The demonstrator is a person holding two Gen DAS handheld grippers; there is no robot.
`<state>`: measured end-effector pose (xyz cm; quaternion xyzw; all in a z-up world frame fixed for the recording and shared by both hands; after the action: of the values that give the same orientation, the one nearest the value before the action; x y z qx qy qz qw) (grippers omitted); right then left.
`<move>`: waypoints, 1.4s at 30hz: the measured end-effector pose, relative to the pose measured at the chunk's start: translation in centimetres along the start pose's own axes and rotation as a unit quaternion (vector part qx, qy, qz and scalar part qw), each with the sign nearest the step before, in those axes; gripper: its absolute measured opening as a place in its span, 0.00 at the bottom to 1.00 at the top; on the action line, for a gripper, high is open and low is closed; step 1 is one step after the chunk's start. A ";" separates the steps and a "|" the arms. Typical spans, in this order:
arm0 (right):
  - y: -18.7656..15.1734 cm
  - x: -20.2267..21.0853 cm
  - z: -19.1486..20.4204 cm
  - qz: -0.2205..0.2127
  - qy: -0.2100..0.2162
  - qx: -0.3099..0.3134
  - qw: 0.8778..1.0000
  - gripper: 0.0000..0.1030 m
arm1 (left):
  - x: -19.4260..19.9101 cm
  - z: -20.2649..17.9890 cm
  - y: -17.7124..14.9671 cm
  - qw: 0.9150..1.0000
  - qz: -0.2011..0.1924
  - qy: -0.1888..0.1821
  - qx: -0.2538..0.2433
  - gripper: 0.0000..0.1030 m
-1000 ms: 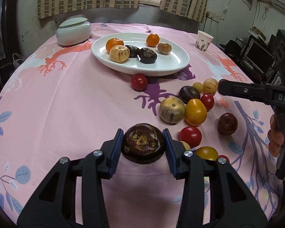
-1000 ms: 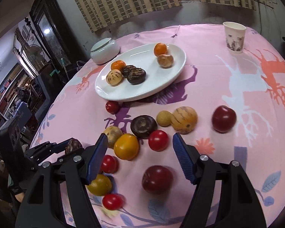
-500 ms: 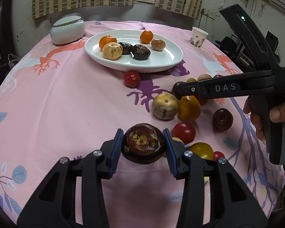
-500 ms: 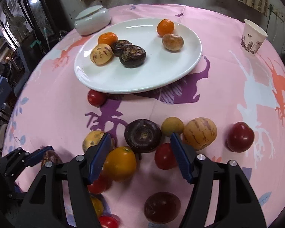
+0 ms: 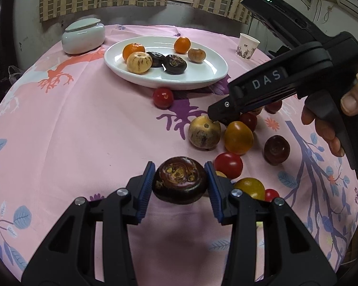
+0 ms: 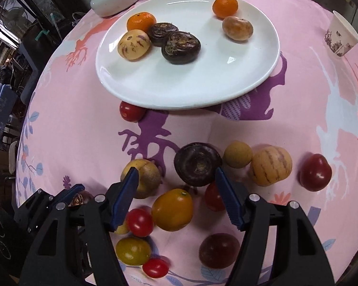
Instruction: Organize fruits
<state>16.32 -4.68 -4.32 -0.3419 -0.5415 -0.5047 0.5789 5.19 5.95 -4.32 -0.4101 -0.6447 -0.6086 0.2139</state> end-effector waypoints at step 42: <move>-1.7 -1.1 -2.0 -0.105 -0.062 0.025 0.992 0.44 | -1.6 0.0 0.3 1.000 -0.007 0.010 -0.001 0.52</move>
<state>15.34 -6.80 -6.03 -0.2993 -0.6220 -0.5263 0.4965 6.33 5.52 -5.34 -0.3995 -0.6446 -0.6152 0.2153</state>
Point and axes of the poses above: each gripper's, at about its wrist camera, not at the fingertips, and x roughly against the way its jaws point, z to its left, y to its top, the point moved 4 cm from there along -x, roughly the way its jaws point, and after that the axes turned 2 degrees about z, right-handed, at the moved point
